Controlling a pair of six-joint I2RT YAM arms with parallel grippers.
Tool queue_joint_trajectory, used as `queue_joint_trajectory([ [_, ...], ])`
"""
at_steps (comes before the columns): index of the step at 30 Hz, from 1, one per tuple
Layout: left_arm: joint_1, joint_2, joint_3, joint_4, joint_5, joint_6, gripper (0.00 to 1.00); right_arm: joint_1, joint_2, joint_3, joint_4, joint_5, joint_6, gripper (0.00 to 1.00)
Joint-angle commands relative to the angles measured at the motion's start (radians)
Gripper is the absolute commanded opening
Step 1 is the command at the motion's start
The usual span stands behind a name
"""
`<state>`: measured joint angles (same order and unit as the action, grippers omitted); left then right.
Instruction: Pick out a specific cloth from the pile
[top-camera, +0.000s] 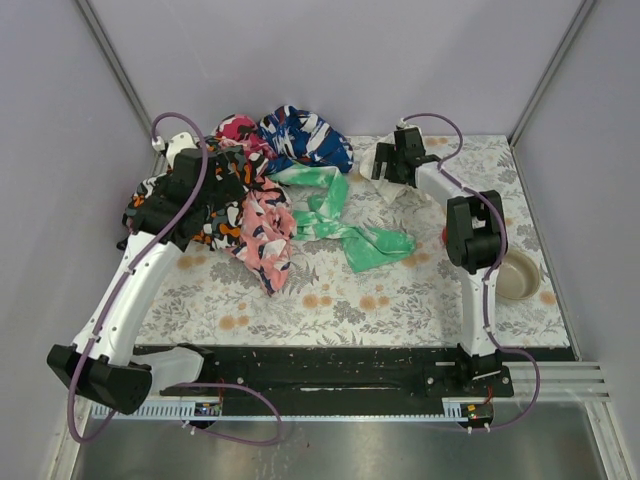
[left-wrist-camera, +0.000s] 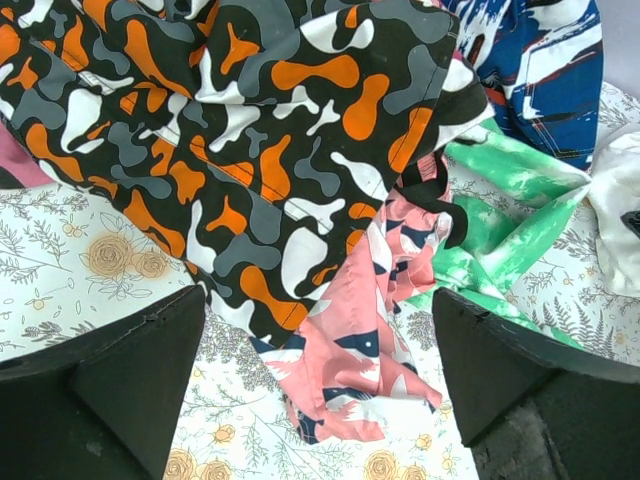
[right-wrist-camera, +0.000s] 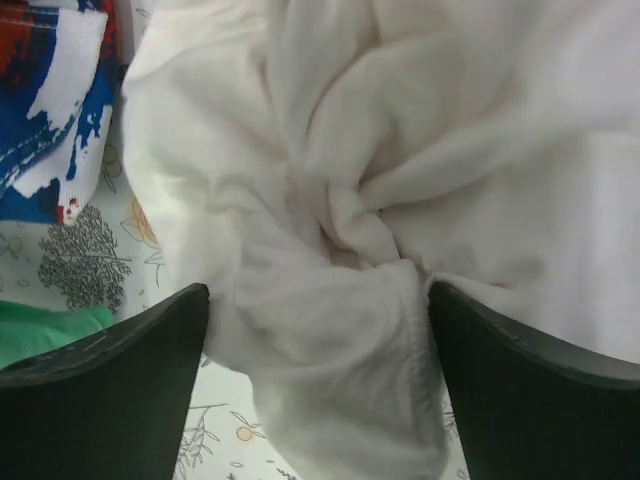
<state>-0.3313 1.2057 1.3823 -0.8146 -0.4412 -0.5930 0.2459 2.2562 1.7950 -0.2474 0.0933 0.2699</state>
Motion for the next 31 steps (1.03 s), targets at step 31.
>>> queue_joint_trajectory([
  [31, -0.045, -0.247, -0.376, 0.095, 0.099, -0.09, 0.99, 0.004, -1.603, -1.198, 0.226, 0.026, 0.278, 0.99],
])
